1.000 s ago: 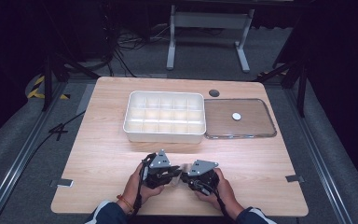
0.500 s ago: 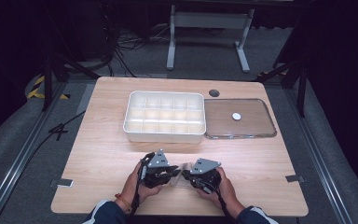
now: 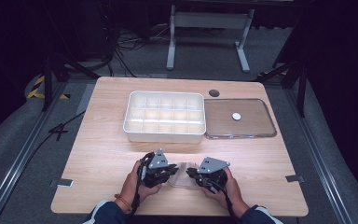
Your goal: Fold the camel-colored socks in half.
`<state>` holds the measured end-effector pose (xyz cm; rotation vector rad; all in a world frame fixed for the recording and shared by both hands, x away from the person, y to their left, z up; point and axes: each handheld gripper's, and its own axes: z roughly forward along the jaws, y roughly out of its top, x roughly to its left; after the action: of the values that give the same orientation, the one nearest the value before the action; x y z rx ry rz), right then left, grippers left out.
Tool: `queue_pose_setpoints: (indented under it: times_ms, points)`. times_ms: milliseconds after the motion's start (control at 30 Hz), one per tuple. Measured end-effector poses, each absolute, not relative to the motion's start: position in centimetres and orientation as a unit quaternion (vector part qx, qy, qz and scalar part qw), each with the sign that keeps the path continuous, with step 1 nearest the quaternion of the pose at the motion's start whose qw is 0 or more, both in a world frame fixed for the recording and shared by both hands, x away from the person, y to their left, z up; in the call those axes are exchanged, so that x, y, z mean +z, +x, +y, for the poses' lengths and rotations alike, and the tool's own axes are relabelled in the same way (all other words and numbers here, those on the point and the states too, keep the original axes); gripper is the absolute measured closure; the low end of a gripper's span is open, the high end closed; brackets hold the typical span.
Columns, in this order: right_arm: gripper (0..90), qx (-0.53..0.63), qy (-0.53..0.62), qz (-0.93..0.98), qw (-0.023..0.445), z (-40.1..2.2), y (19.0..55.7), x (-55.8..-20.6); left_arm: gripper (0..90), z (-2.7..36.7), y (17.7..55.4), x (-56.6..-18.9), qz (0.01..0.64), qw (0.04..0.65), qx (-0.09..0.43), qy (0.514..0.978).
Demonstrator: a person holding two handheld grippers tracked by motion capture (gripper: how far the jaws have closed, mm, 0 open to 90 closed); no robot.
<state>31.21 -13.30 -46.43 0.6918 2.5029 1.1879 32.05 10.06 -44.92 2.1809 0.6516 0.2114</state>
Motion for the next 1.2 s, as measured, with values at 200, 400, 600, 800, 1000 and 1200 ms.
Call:
queue_pose_setpoints:
  times_ms: [200, 400, 600, 800, 1000, 1200]
  points:
    - [86.6, 0.381, 0.25, 0.88, 0.131, -13.5, 31.6, -47.6, 82.7, 10.1, 32.1, -44.8, 0.264, 0.419, 0.084, 0.864]
    - [87.1, 0.39, 0.249, 0.876, 0.135, -12.4, 31.8, -47.9, 82.6, 9.2, 32.0, -44.9, 0.256, 0.428, 0.076, 0.864]
    - [78.1, 0.401, 0.245, 0.873, 0.13, -12.3, 32.0, -47.9, 82.7, 9.1, 31.9, -44.9, 0.257, 0.43, 0.076, 0.862]
    - [72.1, 0.415, 0.251, 0.862, 0.15, -14.9, 31.6, -45.7, 82.8, 10.0, 32.0, -44.6, 0.271, 0.437, 0.08, 0.854]
    - [63.2, 0.393, 0.289, 0.86, 0.148, -18.8, 31.8, -45.7, 82.7, 10.1, 32.0, -44.5, 0.272, 0.435, 0.079, 0.854]
    - [61.3, 0.384, 0.308, 0.861, 0.127, -19.2, 32.7, -46.7, 82.5, 9.9, 32.0, -44.7, 0.267, 0.435, 0.08, 0.856]
